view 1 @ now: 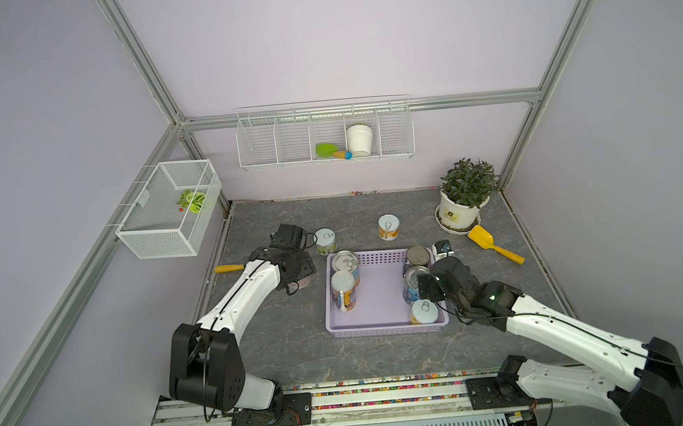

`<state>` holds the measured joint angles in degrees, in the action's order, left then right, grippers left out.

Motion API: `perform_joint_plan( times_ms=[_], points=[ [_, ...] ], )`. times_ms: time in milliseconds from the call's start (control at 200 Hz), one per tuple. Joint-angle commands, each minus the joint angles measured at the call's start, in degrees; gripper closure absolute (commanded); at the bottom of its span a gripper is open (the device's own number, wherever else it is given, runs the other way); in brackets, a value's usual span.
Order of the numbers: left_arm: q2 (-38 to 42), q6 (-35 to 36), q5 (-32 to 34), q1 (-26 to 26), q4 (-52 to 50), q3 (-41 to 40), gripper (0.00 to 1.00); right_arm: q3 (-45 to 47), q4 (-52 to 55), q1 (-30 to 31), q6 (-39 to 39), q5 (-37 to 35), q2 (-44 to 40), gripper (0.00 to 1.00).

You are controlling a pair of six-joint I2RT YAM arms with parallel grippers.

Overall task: Put the canned food in the basket
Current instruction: Pick up the canned food from the center of the board, then place the canned food in the basket.

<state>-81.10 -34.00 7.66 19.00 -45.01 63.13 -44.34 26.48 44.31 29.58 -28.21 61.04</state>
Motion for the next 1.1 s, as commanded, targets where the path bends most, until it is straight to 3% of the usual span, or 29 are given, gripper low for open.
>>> perform_joint_plan(
  times_ms=[0,285,395,755,1095],
  points=[
    [4.6,0.8,0.1,0.3,-0.8,2.3,0.36,-0.5,-0.5,-0.3,0.6,0.2,-0.7,0.02],
    [11.9,2.9,-3.9,1.6,-4.4,4.5,0.38,-0.2,-0.7,-0.3,1.1,0.7,-1.1,0.02],
    [13.6,3.8,-8.2,2.7,-4.9,5.7,0.39,-0.1,-0.7,-0.3,1.5,0.9,-1.3,0.02],
    [16.8,5.1,-7.3,13.0,-11.0,10.1,0.39,0.6,-0.6,-0.3,2.3,1.6,-3.5,0.02],
    [19.1,7.2,-13.3,19.5,-12.4,9.2,0.39,0.7,-0.7,-0.3,2.8,1.7,-3.8,0.02]
  ],
)
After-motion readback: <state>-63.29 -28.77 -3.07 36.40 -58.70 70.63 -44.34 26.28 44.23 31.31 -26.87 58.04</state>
